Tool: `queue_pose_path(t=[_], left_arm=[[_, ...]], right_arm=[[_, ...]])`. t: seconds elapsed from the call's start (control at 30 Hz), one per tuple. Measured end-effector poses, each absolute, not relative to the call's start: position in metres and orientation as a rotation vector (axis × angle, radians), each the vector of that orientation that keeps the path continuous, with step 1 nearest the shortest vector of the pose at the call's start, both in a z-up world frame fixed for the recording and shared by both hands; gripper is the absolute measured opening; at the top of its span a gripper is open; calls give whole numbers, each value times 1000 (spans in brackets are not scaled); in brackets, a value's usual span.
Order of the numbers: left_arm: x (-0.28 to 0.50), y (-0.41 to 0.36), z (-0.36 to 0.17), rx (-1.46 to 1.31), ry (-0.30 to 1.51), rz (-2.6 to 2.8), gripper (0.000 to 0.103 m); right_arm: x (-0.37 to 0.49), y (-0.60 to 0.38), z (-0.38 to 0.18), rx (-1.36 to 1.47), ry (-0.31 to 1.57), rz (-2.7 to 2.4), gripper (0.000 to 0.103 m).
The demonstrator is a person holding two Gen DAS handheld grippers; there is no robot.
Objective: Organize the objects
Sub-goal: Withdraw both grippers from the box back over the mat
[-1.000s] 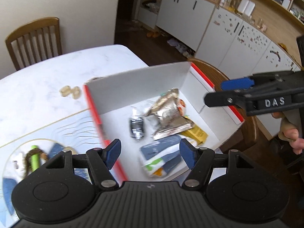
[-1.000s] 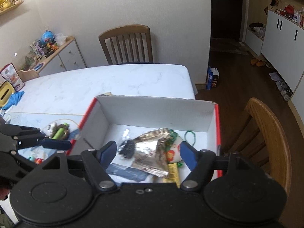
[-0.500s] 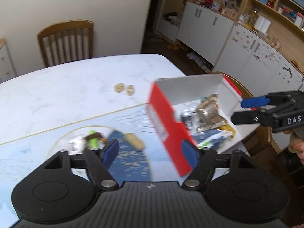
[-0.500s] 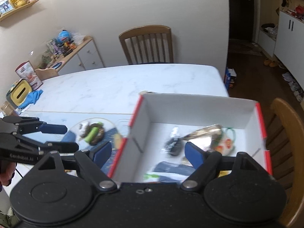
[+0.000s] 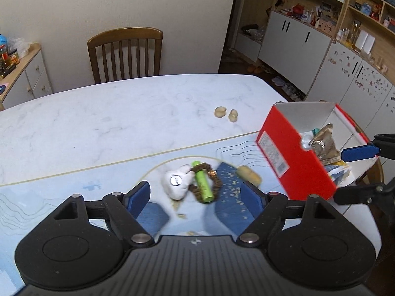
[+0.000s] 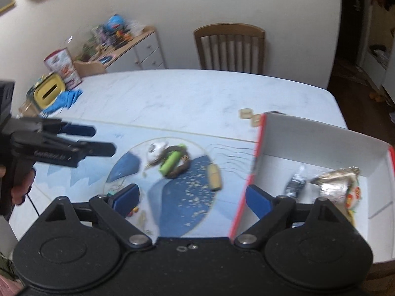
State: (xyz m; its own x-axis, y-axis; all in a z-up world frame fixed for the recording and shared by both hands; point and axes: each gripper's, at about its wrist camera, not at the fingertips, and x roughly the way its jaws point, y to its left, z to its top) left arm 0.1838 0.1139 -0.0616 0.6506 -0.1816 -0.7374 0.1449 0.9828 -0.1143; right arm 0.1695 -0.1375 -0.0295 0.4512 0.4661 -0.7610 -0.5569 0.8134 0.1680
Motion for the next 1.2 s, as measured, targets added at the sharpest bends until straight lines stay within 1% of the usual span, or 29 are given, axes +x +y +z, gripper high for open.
queue_pose_path(t=[0.27, 0.57, 0.73, 0.9, 1.13, 1.2], left_arm=[[175, 132, -90, 29, 863, -215, 80], [156, 156, -138, -19, 972, -204, 80], [146, 154, -158, -10, 994, -199, 80], [143, 154, -170, -30, 1009, -179, 80], [137, 144, -176, -9, 979, -171, 80], [137, 143, -178, -11, 974, -164, 80]], right_arm=[[168, -91, -49, -154, 932, 645, 94], [158, -51, -87, -233, 1001, 654, 93], [164, -41, -103, -224, 1049, 614, 92], [167, -34, -113, -209, 1082, 591, 92], [171, -24, -127, -185, 1124, 551, 92], [173, -21, -130, -176, 1137, 538, 89]])
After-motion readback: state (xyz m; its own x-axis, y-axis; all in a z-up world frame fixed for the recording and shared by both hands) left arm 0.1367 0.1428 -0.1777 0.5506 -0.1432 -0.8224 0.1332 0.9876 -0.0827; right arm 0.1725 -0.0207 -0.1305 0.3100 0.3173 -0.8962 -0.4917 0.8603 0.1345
